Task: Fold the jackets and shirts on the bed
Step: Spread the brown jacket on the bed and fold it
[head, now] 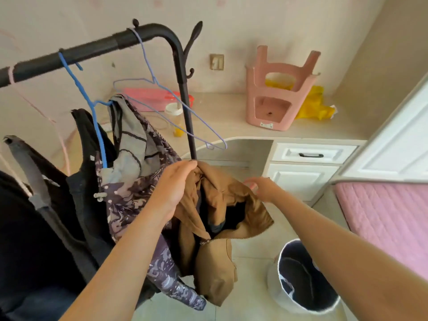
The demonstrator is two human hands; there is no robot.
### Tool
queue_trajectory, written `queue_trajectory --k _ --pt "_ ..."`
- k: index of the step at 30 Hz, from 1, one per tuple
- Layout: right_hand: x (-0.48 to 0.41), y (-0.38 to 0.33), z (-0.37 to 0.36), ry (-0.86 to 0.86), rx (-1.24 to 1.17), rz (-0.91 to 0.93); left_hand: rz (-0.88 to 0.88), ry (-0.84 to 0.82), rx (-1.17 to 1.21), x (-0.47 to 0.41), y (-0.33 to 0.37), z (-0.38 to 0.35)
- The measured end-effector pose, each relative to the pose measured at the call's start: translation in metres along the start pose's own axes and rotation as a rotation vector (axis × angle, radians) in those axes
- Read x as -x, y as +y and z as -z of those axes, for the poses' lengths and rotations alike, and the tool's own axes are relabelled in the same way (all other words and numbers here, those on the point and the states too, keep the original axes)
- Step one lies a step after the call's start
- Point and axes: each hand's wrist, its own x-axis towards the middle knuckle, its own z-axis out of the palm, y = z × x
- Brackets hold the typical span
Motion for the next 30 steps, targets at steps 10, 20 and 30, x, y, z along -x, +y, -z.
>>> queue_trajectory --k 10,20,30 --pt "0.073 0.07 -0.129 -0.19 -0.129 -0.179 0.127 -0.154 0.036 0.011 -0.042 -0.056" --pt "0.182 0.105 -0.209 0.074 -0.35 -0.406 0.201 -0.221 0.032 0.057 -0.067 -0.116" --pt "0.355 0.131 -0.194 0.526 -0.647 -0.478 0.069 -0.331 -0.01 0.155 -0.095 -0.193"
